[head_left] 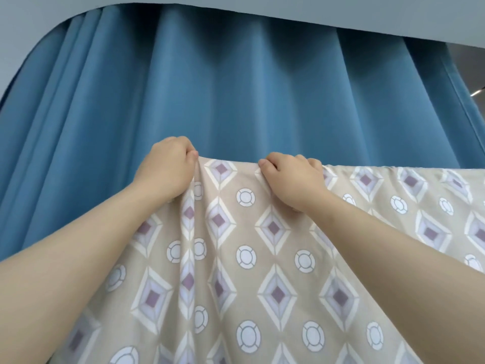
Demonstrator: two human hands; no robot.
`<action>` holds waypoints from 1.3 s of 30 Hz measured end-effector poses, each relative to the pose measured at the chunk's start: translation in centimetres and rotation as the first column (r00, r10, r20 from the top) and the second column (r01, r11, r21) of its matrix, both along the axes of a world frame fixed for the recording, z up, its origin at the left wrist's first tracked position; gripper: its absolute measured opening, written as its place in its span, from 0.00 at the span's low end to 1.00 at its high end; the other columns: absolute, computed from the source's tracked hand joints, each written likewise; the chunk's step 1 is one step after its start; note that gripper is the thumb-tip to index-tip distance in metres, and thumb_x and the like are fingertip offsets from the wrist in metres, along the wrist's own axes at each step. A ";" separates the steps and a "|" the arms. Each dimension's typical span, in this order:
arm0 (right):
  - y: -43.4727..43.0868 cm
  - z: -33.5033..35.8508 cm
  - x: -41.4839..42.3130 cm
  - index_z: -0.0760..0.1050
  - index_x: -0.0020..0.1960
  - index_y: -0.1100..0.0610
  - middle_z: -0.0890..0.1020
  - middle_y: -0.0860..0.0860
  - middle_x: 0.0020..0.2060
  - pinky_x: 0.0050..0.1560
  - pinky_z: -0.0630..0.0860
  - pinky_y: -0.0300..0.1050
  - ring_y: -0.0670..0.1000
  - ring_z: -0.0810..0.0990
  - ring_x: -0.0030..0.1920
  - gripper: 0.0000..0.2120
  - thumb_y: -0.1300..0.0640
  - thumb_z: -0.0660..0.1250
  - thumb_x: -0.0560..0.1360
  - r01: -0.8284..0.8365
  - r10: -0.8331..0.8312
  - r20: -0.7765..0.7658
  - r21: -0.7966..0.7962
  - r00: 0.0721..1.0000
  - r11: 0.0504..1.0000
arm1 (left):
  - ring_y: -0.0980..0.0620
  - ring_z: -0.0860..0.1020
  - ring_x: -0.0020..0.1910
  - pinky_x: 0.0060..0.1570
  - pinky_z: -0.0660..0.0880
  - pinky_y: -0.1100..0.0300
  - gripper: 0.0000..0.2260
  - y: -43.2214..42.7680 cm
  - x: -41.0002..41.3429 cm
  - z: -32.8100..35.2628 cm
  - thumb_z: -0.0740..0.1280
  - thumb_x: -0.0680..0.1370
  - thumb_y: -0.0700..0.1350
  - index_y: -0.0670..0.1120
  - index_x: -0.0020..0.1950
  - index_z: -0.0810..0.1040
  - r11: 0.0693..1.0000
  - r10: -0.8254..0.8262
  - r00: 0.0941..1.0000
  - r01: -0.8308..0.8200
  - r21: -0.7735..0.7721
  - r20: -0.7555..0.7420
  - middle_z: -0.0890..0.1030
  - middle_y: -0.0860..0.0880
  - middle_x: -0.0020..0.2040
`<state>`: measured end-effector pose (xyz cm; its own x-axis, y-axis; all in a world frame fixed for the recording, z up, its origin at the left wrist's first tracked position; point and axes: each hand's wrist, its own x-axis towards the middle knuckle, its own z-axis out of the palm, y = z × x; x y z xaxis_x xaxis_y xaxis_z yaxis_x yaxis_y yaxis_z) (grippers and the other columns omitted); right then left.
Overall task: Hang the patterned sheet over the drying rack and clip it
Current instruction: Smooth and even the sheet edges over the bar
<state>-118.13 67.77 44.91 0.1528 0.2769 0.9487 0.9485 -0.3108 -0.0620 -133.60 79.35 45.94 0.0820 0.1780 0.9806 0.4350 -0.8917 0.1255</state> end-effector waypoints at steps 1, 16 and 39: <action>0.0 -0.1 0.1 0.74 0.48 0.56 0.75 0.50 0.40 0.53 0.55 0.47 0.54 0.68 0.48 0.18 0.49 0.47 0.81 -0.002 0.002 0.004 0.005 1.000 1.000 | 0.44 0.72 0.54 0.49 0.67 0.56 0.11 0.0 0.1 0.0 0.55 0.81 0.42 0.40 0.52 0.76 1.000 -0.003 1.000 0.003 0.014 0.005 0.78 0.43 0.54; 2.5 -0.8 -3.6 0.73 0.59 0.50 0.77 0.50 0.53 0.62 0.57 0.52 0.55 0.70 0.57 0.16 0.52 0.49 0.80 -0.055 0.055 0.119 -0.007 0.991 0.998 | 0.44 0.78 0.42 0.43 0.76 0.55 0.11 1.0 -3.4 -1.3 0.63 0.79 0.45 0.40 0.45 0.81 0.929 -0.181 0.983 0.184 -0.322 0.041 0.83 0.43 0.44; 2.1 -0.9 -4.7 0.72 0.56 0.54 0.77 0.51 0.49 0.61 0.58 0.49 0.55 0.70 0.54 0.16 0.53 0.46 0.81 -0.005 0.005 0.101 0.006 0.995 1.000 | 0.48 0.72 0.43 0.37 0.66 0.57 0.07 0.9 -4.8 -2.5 0.56 0.80 0.44 0.47 0.48 0.74 0.934 -0.078 0.997 0.080 -0.348 0.019 0.75 0.50 0.43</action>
